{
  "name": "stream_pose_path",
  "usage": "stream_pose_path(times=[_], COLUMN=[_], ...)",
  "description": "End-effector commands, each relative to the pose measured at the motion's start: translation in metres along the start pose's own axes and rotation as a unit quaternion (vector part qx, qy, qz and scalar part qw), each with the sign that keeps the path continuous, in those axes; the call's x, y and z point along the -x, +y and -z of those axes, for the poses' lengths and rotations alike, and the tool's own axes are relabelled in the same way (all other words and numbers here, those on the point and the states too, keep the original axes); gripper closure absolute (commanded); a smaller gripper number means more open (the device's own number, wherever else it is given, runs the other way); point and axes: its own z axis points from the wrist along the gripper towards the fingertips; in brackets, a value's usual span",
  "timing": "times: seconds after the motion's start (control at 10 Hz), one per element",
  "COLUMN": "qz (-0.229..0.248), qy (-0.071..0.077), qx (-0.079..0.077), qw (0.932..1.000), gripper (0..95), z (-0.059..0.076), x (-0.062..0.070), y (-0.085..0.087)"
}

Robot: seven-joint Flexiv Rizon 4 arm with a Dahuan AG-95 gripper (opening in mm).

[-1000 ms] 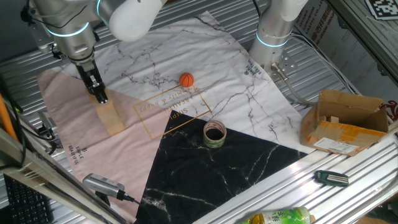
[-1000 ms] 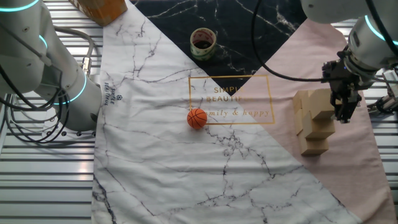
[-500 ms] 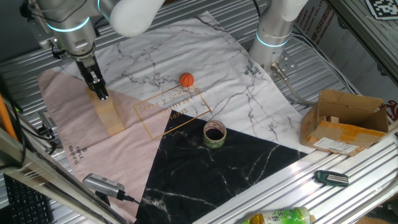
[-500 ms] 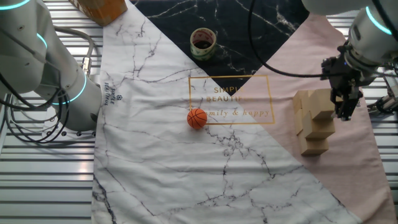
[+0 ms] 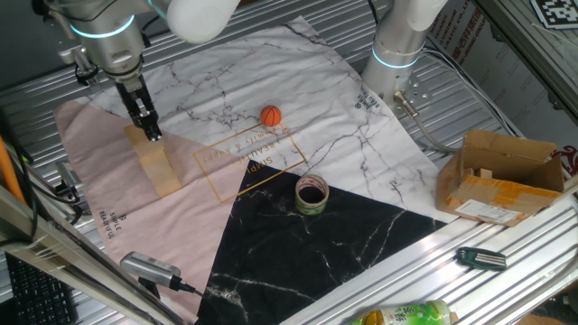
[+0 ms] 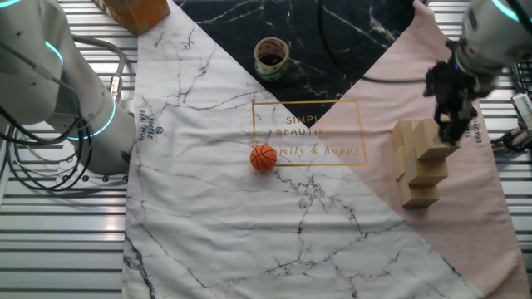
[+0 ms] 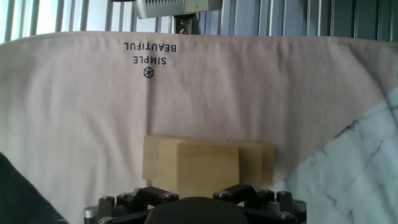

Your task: Stack the blocks into a pyramid shape

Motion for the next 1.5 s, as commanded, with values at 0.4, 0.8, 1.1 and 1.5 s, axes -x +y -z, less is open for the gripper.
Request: stream_pose_path(times=[0.4,0.8,1.1,1.5], qz=[-0.019,-0.009,0.006,0.009], qy=[0.007,0.003,0.004,0.001], qx=[-0.003,-0.012,-0.006,-0.005], qw=[0.9998,0.9999,1.0,0.9999], gripper=[95.0,95.0,95.0,95.0], z=[0.029,0.03,0.029,0.029], x=[-0.045,-0.051,-0.066,-0.069], y=[0.034,0.035,0.034,0.035])
